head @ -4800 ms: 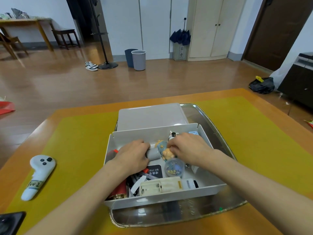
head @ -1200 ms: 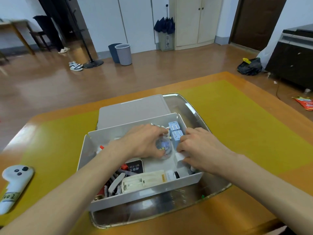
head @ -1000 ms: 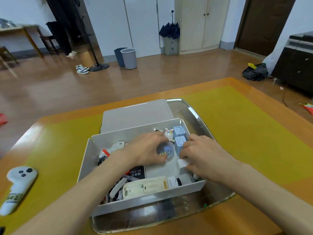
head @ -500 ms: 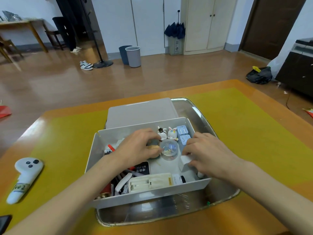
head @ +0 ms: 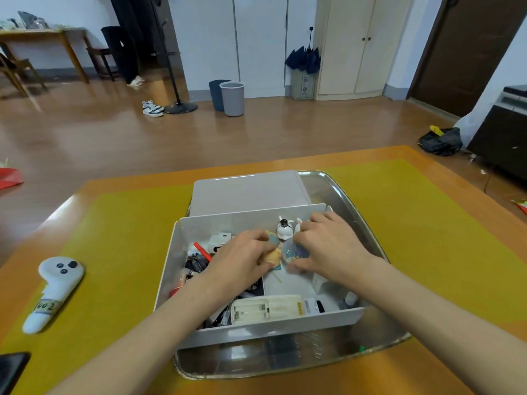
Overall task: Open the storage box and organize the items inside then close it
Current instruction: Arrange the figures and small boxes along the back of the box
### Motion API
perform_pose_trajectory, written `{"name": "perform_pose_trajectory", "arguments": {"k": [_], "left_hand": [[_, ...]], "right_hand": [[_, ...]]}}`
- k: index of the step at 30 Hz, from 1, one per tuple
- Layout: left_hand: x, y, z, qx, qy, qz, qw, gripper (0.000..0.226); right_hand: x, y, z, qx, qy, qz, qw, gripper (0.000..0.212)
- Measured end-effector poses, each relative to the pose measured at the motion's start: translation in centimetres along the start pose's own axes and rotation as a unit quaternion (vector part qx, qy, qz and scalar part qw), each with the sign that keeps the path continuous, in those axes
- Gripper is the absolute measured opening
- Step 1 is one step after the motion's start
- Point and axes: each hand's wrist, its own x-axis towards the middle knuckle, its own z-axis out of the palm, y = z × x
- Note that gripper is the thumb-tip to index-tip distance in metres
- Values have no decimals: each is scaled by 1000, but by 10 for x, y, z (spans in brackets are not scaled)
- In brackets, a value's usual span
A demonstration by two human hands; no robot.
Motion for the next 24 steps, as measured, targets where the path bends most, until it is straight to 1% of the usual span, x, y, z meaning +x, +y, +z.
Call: {"name": "perform_pose_trajectory", "arguments": {"k": [2, 4, 6, 8, 10, 11, 13, 14, 16, 18, 19, 21, 24], "left_hand": [[0, -1, 1, -8, -4, -3, 1000, 26], [2, -2, 1, -18, -5, -7, 1000, 27], [3, -3, 1, -25, -5, -9, 1000, 28], [5, -4, 0, -26, -11, -9, 1000, 30], [5, -4, -2, -25, -14, -6, 1000, 31], [5, -4, -3, -26, -13, -5, 1000, 32], [5, -1, -9, -29, -5, -9, 1000, 34], [6, 2, -14, -30, -3, -10, 999, 33], [6, 9, -25, -23, -19, -3, 1000, 24], [2, 15, -35, -20, -62, 8, 998, 17], [-2, 17, -39, -24, -89, 11, 996, 18], [-14, 20, -42, -34, -140, 17, 989, 24], [-34, 17, -43, -17, -168, 27, 985, 47]], "right_hand": [[3, 1, 2, 1, -3, 1, 1000, 46], [4, 4, 2, 39, -17, -1, 999, 42], [5, 9, -1, 72, -43, -1, 996, 45], [3, 11, -5, 81, -58, -7, 995, 47], [-2, 13, -10, 93, -48, -17, 994, 44], [-7, 14, -14, 116, -37, -14, 992, 40], [-22, 20, -22, 170, -18, -3, 985, 30], [-31, 25, -26, 181, -24, -2, 983, 25], [-48, 31, -34, 173, -81, -5, 982, 24], [-62, 31, -38, 141, -153, -7, 978, 32], [-67, 30, -38, 116, -172, -12, 978, 34], [-71, 27, -37, 73, -179, -27, 981, 33], [-69, 23, -39, 31, -180, -36, 983, 24]]}}
